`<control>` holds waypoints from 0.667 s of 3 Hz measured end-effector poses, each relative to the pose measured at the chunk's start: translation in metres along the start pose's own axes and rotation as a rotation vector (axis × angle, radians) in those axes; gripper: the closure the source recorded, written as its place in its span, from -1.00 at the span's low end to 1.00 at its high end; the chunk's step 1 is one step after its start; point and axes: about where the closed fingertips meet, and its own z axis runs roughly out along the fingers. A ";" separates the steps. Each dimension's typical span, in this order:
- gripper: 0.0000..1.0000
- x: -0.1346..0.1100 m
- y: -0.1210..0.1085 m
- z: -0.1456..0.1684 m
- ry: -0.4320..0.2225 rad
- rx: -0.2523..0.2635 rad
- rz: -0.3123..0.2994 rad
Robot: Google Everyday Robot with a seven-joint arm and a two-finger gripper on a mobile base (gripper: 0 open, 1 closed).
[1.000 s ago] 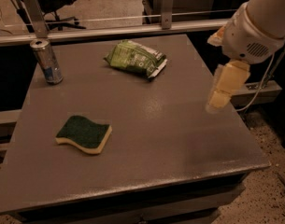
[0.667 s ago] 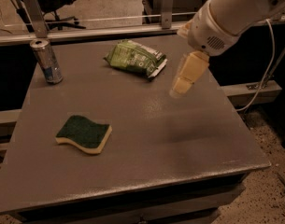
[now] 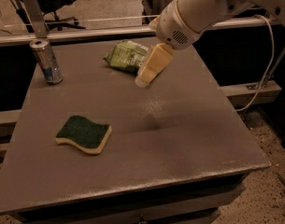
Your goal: Move redbull can near green jalapeno chip bag
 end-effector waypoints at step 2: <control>-1.00 -0.068 -0.014 0.074 -0.258 -0.036 -0.014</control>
Offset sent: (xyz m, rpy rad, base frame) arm 0.0694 0.1377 -0.0128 0.3750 -0.0818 0.1279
